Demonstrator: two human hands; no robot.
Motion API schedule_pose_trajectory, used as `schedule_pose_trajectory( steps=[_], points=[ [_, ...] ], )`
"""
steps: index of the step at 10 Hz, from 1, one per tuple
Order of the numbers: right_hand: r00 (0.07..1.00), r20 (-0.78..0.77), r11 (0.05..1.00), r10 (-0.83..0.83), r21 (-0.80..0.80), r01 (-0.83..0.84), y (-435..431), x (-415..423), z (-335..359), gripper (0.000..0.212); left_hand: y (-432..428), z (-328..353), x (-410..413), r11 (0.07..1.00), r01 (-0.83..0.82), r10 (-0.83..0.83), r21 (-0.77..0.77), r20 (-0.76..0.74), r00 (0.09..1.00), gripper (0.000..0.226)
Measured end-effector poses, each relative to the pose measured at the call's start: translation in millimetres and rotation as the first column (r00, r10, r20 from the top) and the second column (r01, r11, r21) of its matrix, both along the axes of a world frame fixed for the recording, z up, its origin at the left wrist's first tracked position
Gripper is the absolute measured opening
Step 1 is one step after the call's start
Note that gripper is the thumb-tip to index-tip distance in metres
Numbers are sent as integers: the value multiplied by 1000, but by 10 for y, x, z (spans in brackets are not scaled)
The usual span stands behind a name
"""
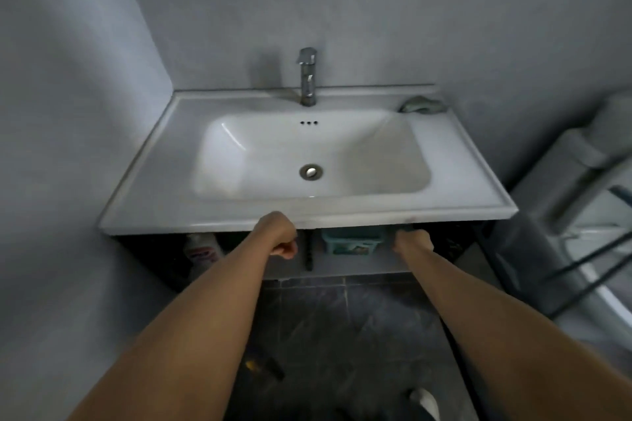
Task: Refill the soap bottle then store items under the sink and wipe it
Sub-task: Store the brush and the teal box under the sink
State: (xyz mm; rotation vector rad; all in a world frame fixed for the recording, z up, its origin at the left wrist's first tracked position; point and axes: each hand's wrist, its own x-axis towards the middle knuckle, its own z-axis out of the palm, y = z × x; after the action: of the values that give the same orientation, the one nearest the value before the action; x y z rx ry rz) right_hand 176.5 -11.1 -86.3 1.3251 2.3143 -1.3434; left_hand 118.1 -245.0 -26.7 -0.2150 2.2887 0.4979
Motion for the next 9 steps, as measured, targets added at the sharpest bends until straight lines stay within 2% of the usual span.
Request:
schedule_pose_trajectory(
  steps=[1, 3, 5, 7, 8, 9],
  points=[
    [992, 15, 988, -124, 97, 122, 291, 218, 196, 38, 402, -118, -118, 990, -13, 22, 141, -62, 998, 39],
    [961, 28, 942, -274, 210, 262, 749, 579, 355, 36, 1046, -283, -1, 981, 134, -128, 138, -55, 990, 21],
    [932, 51, 920, -358, 190, 343, 1096, 818, 130, 39, 1334, -303, 100, 957, 259, -254, 128, -52, 966, 42],
    [904, 227, 926, -361, 199, 320, 1207, 946, 80, 46, 1375, -349, 31, 956, 259, -254, 136, -50, 966, 35],
    [894, 290, 938, -341, 160, 306, 1303, 1051, -51, 46, 1392, -332, 18, 958, 215, -203, 188, -80, 976, 29],
    [901, 320, 956, -293, 102, 275, 1340, 1133, -176, 47, 1378, -354, 10, 960, 233, -229, 155, -44, 972, 29]
  ],
)
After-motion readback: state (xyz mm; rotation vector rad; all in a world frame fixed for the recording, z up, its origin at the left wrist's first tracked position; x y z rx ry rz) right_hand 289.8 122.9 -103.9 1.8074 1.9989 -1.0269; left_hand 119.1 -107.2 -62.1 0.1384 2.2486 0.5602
